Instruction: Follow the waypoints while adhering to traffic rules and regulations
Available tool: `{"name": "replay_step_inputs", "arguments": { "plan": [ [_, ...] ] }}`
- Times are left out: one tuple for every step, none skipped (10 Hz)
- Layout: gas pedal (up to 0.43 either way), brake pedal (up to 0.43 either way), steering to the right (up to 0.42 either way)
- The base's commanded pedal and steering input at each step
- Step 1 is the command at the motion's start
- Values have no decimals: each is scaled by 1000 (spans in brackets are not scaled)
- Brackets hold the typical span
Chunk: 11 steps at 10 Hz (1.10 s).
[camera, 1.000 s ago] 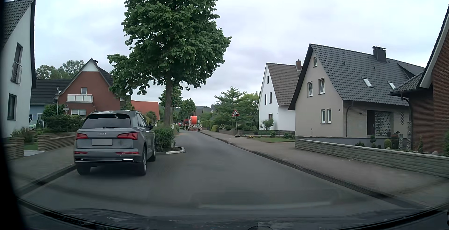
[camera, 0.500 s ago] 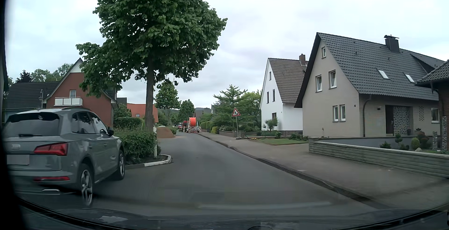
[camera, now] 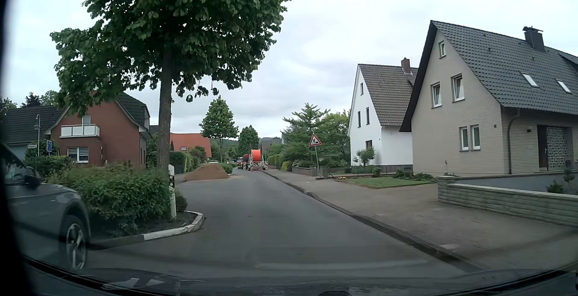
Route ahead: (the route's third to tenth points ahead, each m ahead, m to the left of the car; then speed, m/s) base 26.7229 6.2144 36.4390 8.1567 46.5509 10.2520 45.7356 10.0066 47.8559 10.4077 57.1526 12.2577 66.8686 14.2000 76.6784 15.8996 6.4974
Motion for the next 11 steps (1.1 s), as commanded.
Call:
{"name": "replay_step_inputs", "arguments": {
  "plan": [
    [118, 0, -48],
    [118, 0, -48],
    [118, 0, -48],
    [118, 0, -48],
    [130, 0, -48],
    [130, 0, -50],
    [130, 0, -50],
    [130, 0, -51],
    [130, 0, -52],
    [130, 0, -54],
    [130, 0, -54]
  ]
}}
